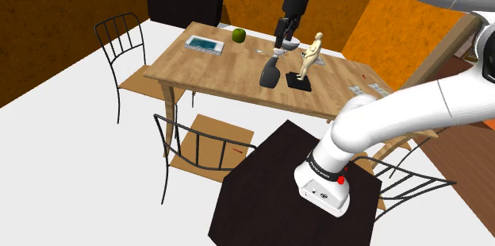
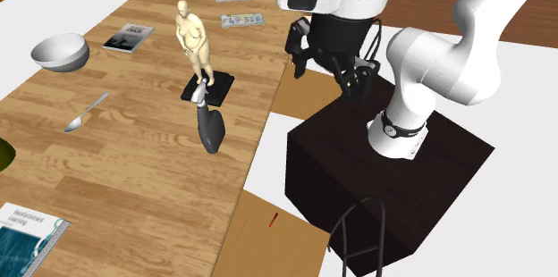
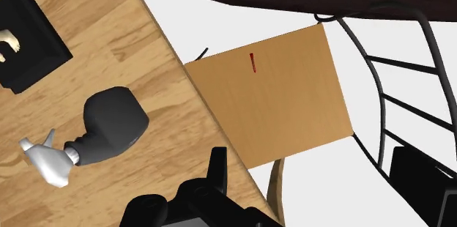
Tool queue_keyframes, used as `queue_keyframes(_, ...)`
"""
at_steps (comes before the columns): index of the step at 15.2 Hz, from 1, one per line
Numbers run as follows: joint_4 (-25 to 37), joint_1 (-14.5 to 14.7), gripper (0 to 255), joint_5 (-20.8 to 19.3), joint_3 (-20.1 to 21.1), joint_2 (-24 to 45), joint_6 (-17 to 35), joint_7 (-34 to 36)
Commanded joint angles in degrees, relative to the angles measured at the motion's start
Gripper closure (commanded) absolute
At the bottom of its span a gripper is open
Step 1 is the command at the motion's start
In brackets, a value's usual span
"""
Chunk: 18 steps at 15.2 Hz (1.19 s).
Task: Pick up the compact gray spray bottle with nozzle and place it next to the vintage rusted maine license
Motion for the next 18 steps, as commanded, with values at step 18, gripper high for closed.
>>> queue_keyframes(18, 16.68, -1.56, 0, 1.4, -21.01, 32.89, 17.2, -35.05)
